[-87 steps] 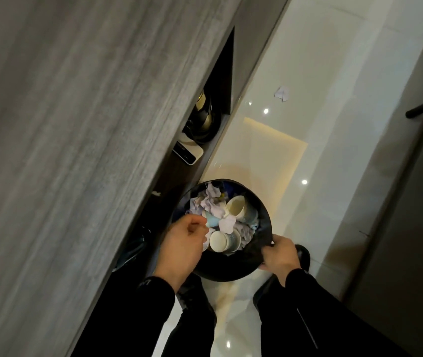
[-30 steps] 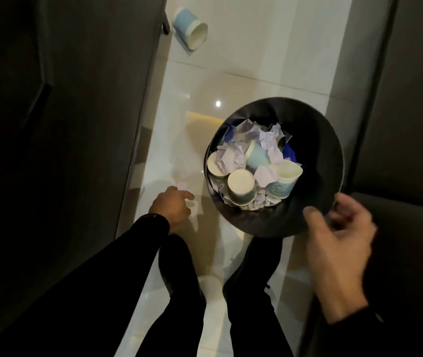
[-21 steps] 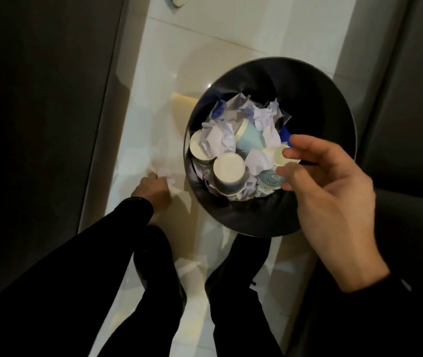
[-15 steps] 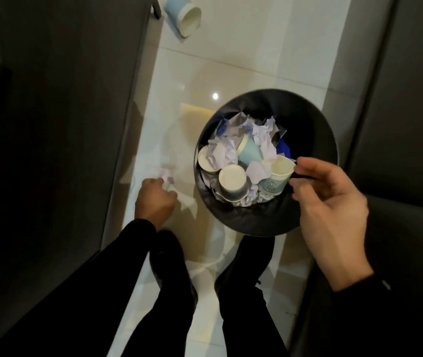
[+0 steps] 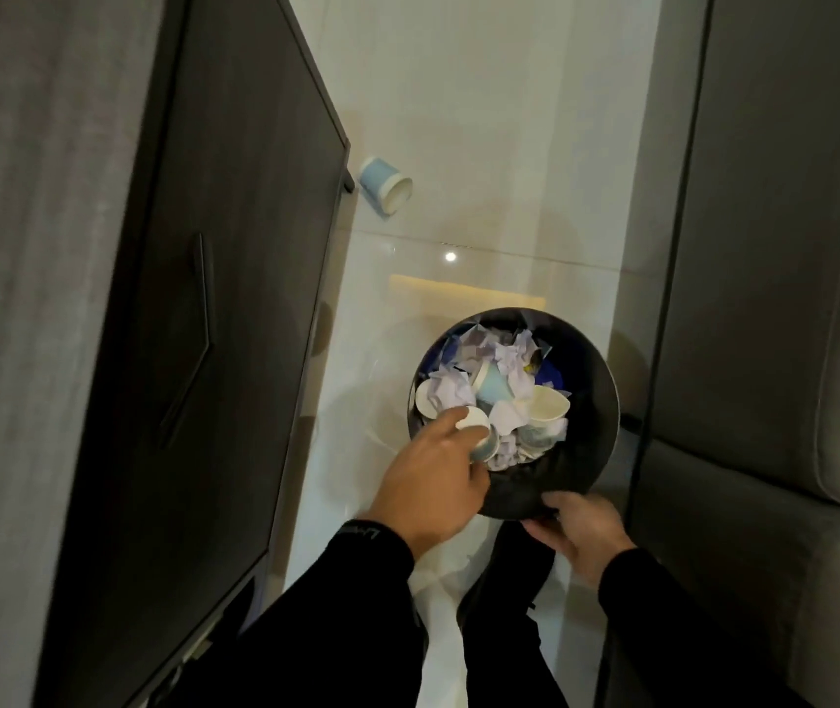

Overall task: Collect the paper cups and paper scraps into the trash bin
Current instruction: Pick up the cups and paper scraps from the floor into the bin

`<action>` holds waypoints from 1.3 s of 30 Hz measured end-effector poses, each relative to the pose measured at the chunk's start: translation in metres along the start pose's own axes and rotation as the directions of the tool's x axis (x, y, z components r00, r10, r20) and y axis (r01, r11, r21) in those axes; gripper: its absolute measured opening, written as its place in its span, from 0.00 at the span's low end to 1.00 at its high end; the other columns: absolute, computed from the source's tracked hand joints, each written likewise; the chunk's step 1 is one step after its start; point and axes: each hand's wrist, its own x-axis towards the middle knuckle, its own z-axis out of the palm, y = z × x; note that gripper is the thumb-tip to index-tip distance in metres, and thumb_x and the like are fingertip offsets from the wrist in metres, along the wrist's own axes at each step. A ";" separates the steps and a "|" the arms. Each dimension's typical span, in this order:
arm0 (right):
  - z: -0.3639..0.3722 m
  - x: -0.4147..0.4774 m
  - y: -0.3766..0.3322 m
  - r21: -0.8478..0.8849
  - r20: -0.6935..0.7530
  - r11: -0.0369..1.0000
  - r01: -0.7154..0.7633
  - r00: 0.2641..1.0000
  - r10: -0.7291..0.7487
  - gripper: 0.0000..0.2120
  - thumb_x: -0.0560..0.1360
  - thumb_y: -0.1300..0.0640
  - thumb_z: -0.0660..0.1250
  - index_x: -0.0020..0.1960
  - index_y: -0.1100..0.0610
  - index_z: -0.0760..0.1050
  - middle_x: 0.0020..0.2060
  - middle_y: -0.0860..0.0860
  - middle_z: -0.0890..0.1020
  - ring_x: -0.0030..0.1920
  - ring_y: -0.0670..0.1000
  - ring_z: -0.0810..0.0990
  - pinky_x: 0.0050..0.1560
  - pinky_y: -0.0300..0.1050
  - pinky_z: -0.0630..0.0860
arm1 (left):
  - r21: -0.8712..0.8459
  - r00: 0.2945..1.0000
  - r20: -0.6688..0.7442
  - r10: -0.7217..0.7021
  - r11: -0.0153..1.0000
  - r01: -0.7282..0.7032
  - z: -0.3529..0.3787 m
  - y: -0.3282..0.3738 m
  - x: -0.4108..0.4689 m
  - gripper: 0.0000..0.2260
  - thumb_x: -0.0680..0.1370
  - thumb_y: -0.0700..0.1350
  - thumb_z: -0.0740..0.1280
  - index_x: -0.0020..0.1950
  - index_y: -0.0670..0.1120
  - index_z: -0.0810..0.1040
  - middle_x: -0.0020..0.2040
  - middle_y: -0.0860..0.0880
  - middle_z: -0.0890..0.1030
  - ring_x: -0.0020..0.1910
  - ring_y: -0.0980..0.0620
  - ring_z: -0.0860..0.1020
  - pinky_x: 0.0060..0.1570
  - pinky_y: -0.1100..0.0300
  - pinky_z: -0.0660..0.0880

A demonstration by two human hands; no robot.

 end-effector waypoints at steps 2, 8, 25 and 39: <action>-0.002 -0.004 -0.008 -0.004 -0.025 0.999 0.040 0.999 -0.040 0.15 0.74 0.72 0.58 0.61 0.71 0.69 0.51 0.65 0.76 0.47 0.62 0.77 0.23 0.42 0.78 | -0.030 0.996 -0.059 -0.068 0.997 0.067 -0.017 0.001 0.000 0.15 0.76 0.44 0.61 0.62 0.47 0.76 0.68 0.51 0.71 0.64 0.51 0.72 0.62 0.66 0.64; -0.023 -0.055 -0.072 -0.042 -0.003 0.994 0.102 0.995 -0.103 0.11 0.74 0.73 0.58 0.56 0.72 0.72 0.48 0.67 0.76 0.36 0.57 0.76 0.19 0.38 0.76 | -0.169 0.919 -0.214 -0.330 0.939 0.298 -0.098 0.011 0.012 0.12 0.76 0.41 0.62 0.59 0.47 0.77 0.61 0.50 0.76 0.52 0.54 0.77 0.57 0.61 0.72; 0.076 -0.078 -0.331 -0.021 -0.002 0.985 0.173 0.985 -0.173 0.06 0.73 0.73 0.60 0.47 0.70 0.74 0.39 0.63 0.78 0.34 0.58 0.78 0.23 0.46 0.78 | -0.016 0.800 0.241 -0.549 0.822 0.569 -0.192 -0.009 0.217 0.21 0.79 0.44 0.58 0.72 0.47 0.63 0.72 0.41 0.65 0.70 0.45 0.65 0.69 0.56 0.63; 0.155 0.002 -0.446 -0.112 0.166 0.969 0.219 0.966 -0.199 0.06 0.75 0.72 0.58 0.46 0.66 0.73 0.36 0.61 0.82 0.33 0.57 0.82 0.26 0.43 0.81 | 0.320 0.684 0.309 -0.661 0.750 0.580 -0.133 -0.074 0.385 0.21 0.79 0.49 0.56 0.72 0.51 0.63 0.76 0.32 0.45 0.71 0.32 0.58 0.69 0.47 0.61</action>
